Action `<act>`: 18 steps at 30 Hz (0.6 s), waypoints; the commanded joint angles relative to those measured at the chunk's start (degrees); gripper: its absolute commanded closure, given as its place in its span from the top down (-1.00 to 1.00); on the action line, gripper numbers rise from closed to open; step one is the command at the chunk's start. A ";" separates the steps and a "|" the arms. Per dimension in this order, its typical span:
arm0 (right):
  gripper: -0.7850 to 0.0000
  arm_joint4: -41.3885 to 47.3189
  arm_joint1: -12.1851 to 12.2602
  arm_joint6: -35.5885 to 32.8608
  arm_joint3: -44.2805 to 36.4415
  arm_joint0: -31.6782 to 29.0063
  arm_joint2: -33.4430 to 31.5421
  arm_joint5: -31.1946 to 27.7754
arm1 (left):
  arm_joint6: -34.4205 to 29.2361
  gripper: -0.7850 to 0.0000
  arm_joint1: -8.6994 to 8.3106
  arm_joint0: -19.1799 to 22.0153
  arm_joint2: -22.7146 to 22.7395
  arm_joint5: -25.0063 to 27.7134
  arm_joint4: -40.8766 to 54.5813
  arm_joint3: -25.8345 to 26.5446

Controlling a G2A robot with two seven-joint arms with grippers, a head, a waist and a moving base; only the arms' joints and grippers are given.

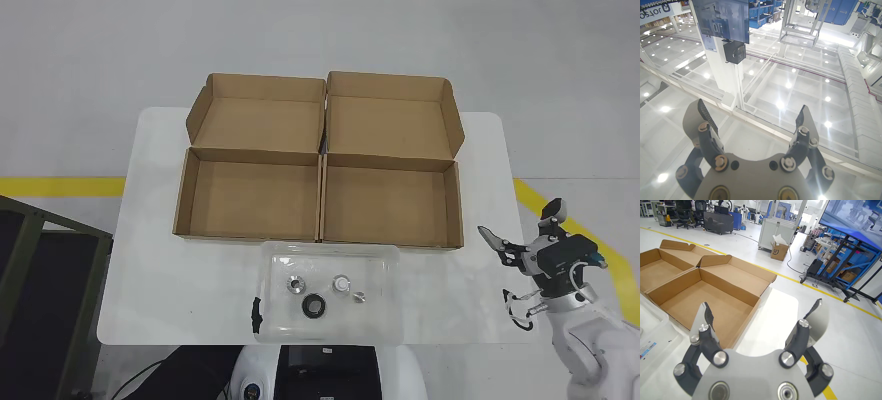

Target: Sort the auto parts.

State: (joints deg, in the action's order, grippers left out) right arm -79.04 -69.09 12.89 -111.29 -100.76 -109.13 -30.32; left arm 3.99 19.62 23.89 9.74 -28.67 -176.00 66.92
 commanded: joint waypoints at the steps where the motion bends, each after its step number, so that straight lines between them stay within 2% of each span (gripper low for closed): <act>1: 1.00 0.00 0.00 0.00 0.00 0.00 0.00 0.00 | 0.00 1.00 0.00 0.00 0.00 0.00 0.00 0.00; 15: 1.00 -0.16 0.02 -0.18 -0.13 0.01 0.10 -0.11 | 0.00 1.00 0.00 0.00 0.00 0.00 0.00 0.00; 18: 1.00 -0.64 0.19 -1.44 -1.42 0.37 1.34 -2.45 | 0.00 1.00 0.00 0.00 0.00 0.00 0.00 0.00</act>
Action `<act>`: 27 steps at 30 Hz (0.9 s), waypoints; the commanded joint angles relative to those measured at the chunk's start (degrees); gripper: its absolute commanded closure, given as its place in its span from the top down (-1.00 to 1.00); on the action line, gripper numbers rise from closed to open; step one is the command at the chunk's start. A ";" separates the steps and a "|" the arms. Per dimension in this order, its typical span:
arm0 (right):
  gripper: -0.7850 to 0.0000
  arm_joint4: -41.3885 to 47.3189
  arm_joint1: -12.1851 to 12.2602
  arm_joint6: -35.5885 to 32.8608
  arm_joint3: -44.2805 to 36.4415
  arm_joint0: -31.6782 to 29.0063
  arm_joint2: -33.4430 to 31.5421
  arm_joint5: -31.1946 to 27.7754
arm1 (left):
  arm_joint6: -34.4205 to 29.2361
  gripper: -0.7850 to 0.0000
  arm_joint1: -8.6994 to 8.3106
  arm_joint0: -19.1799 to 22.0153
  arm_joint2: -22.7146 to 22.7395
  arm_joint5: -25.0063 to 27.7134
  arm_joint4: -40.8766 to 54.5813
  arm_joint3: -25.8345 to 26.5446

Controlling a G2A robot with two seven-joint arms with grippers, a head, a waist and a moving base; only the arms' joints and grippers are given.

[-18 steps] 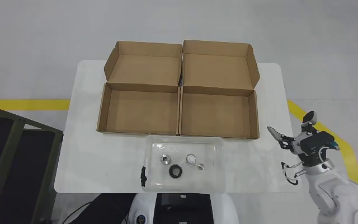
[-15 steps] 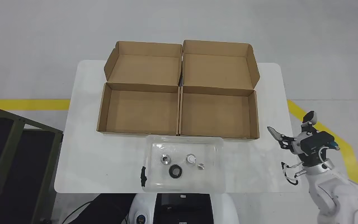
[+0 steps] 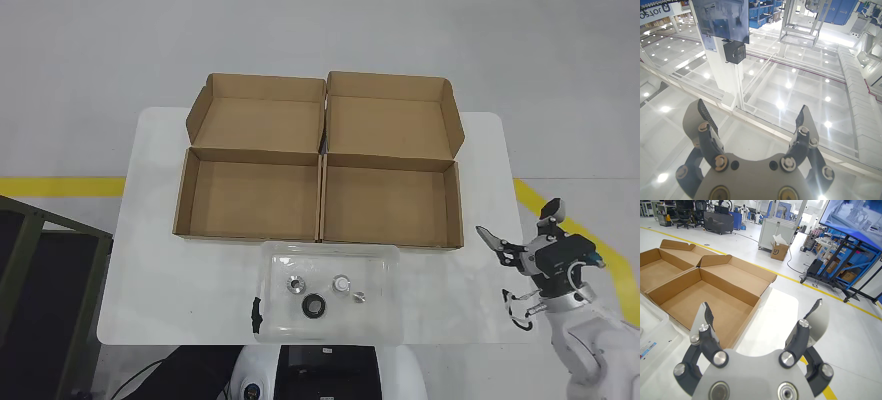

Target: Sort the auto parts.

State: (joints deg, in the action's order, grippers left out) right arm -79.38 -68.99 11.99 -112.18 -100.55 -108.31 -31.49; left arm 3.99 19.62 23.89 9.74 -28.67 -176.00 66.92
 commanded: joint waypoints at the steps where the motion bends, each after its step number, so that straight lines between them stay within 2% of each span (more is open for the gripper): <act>1: 1.00 -0.95 0.20 -1.12 -1.11 0.37 0.89 -2.34 | 0.00 1.00 0.00 0.00 0.00 0.00 0.00 0.00; 6: 1.00 -1.12 0.73 -3.71 -2.55 1.68 3.16 -8.94 | 0.00 1.00 0.00 0.00 0.00 0.00 0.00 0.00; 15: 1.00 2.74 1.77 -14.89 -9.72 3.24 8.35 -21.36 | 0.00 1.00 0.00 0.00 0.00 0.00 0.00 0.00; 21: 1.00 4.54 2.27 -21.34 -13.34 4.33 12.92 -24.61 | 0.00 1.00 0.00 0.00 0.00 0.00 0.00 0.00; 27: 1.00 3.90 2.70 -29.86 -15.07 5.84 17.84 -24.30 | 0.00 1.00 0.00 0.00 0.00 0.00 0.00 0.00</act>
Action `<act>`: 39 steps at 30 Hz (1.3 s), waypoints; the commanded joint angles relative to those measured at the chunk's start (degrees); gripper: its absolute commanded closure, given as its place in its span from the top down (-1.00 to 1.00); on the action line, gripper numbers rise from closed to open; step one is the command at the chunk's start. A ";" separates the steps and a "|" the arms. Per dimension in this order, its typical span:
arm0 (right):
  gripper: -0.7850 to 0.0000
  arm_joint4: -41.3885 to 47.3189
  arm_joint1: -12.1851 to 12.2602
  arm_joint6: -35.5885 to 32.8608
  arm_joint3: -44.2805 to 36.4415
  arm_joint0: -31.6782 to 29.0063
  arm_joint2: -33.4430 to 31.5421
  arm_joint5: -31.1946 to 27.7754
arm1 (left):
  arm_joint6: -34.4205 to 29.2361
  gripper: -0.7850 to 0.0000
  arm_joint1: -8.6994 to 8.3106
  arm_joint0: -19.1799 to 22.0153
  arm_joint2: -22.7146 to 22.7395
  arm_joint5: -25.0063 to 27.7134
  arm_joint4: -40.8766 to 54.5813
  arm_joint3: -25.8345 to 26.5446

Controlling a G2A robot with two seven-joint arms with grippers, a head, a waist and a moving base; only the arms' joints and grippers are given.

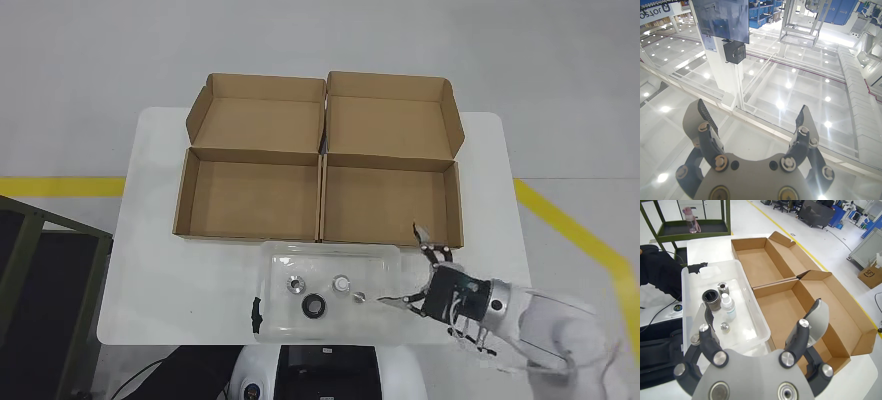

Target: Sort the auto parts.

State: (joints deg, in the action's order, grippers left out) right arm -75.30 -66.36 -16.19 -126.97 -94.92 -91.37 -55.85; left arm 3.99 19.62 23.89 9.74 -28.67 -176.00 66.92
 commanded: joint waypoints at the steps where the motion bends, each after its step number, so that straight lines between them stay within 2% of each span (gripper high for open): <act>1: 1.00 -0.61 0.15 -3.37 -0.49 0.43 1.76 -0.07 | 0.00 1.00 0.00 0.00 0.00 0.00 0.00 0.00; 9: 1.00 -4.87 0.99 -16.40 -2.44 2.39 9.20 -2.10 | 0.00 1.00 0.00 0.00 0.00 0.00 0.00 0.00; 19: 1.00 0.44 1.23 -27.05 -1.39 5.08 14.74 3.60 | 0.00 1.00 0.00 0.00 0.00 0.00 0.00 0.00; 33: 1.00 0.62 1.24 -27.15 -1.32 5.22 14.89 4.04 | 0.00 1.00 0.00 0.00 0.00 0.00 0.00 0.00; 39: 1.00 -3.45 1.55 -27.86 -1.04 5.99 17.91 4.12 | 0.00 1.00 0.00 0.00 0.00 0.00 0.00 0.00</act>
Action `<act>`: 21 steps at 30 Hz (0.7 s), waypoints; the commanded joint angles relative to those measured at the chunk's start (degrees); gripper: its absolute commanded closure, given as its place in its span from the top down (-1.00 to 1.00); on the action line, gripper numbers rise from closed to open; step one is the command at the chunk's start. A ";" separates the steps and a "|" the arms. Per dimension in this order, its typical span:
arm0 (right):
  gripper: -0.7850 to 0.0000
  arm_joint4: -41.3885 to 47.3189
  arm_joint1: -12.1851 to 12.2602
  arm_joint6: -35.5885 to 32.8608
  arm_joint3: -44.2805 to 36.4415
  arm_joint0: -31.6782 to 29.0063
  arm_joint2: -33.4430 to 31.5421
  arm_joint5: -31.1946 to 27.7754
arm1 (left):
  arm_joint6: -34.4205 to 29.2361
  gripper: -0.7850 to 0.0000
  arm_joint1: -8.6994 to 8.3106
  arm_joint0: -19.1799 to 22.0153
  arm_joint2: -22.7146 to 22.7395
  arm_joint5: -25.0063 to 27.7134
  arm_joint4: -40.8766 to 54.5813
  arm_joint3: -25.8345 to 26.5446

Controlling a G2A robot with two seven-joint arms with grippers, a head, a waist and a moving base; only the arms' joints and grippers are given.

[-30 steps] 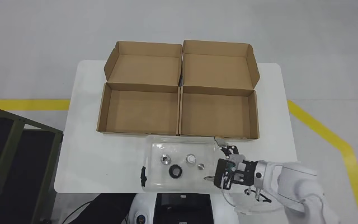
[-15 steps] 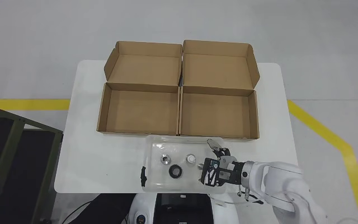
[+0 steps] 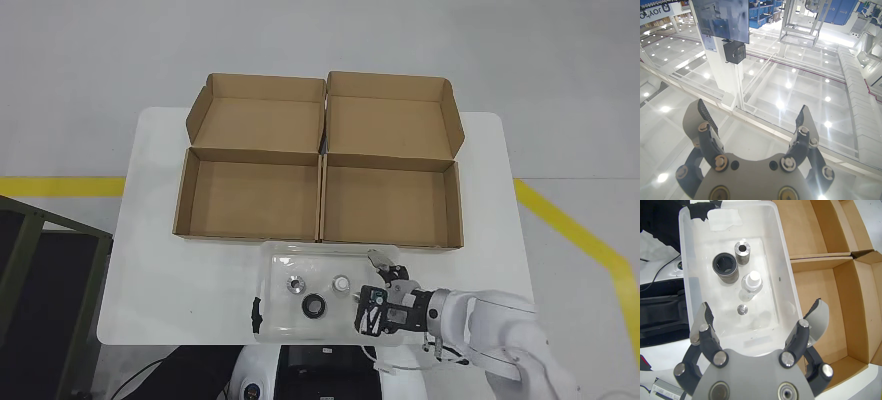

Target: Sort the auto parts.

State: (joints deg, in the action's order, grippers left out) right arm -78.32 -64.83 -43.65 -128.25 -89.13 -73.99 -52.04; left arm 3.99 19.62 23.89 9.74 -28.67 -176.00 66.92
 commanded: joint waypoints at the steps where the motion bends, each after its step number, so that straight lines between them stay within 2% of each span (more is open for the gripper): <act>1: 1.00 -0.74 0.05 -0.76 0.53 0.41 1.06 0.58 | 0.00 1.00 0.00 0.00 0.00 0.00 0.00 0.00; 21: 0.95 4.15 0.78 -11.13 4.72 4.79 6.94 3.91 | 0.00 1.00 0.00 0.00 0.00 0.00 0.00 0.00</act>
State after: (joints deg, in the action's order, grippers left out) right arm -74.44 -64.09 -54.21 -123.67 -84.56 -67.33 -48.34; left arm 3.99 19.62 23.89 9.74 -28.67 -176.00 66.92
